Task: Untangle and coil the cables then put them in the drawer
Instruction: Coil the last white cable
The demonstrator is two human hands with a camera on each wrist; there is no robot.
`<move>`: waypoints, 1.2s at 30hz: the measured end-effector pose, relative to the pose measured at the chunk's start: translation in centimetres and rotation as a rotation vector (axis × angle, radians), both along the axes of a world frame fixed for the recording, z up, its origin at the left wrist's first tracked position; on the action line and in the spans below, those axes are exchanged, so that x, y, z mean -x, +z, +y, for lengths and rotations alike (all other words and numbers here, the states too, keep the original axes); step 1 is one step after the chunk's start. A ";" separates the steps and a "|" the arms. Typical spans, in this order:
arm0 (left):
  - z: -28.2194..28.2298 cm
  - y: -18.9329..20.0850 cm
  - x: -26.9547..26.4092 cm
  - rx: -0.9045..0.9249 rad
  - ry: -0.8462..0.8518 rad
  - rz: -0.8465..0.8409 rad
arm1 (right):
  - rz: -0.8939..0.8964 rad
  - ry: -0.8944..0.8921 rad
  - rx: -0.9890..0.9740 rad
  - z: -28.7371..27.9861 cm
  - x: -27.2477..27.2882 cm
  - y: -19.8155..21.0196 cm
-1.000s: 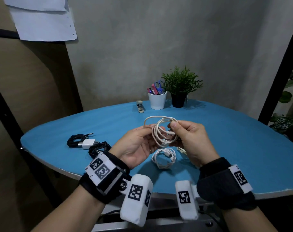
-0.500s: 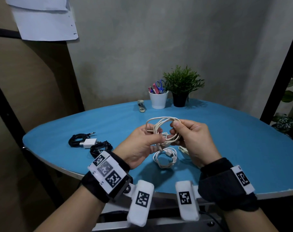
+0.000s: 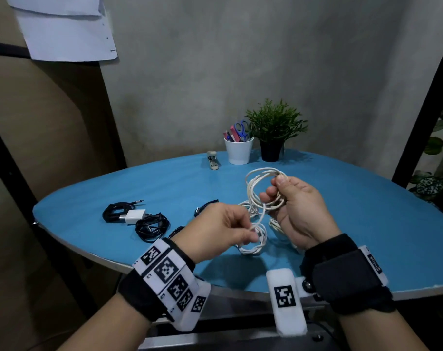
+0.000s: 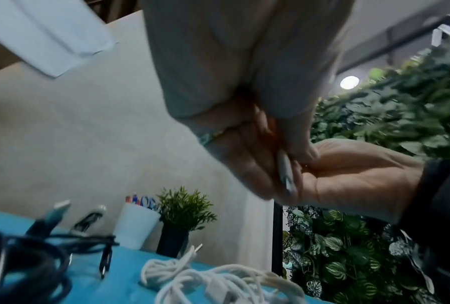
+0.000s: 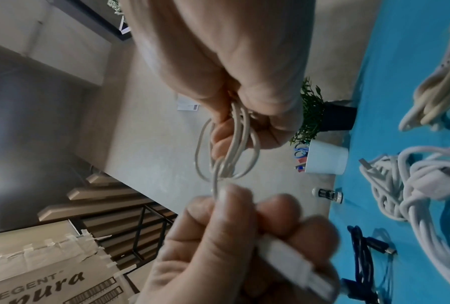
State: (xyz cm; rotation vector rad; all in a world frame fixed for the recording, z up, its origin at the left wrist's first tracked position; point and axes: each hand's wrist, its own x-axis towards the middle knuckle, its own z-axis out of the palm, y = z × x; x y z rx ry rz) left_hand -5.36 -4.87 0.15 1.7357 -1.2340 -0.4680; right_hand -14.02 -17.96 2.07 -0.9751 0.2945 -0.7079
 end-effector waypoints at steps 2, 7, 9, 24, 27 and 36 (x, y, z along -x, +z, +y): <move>0.1 0.0 -0.1 -0.160 -0.023 -0.181 | 0.005 -0.005 -0.021 0.0 -0.1 0.1; 0.4 0.6 -0.4 -0.362 0.022 -0.416 | 0.003 -0.007 -0.046 -0.1 -0.1 0.6; 0.5 0.7 -0.3 -0.306 -0.010 -0.255 | -0.013 -0.011 -0.017 -0.2 0.0 0.7; 0.0 0.0 -0.3 -0.206 0.101 -0.118 | -0.095 0.170 0.027 0.5 0.6 1.1; 0.0 0.2 -1.6 -0.002 0.319 0.002 | -0.083 0.145 0.064 0.4 0.6 1.3; 1.0 0.9 -4.1 0.355 0.568 0.203 | -0.065 0.125 0.105 0.0 0.4 1.1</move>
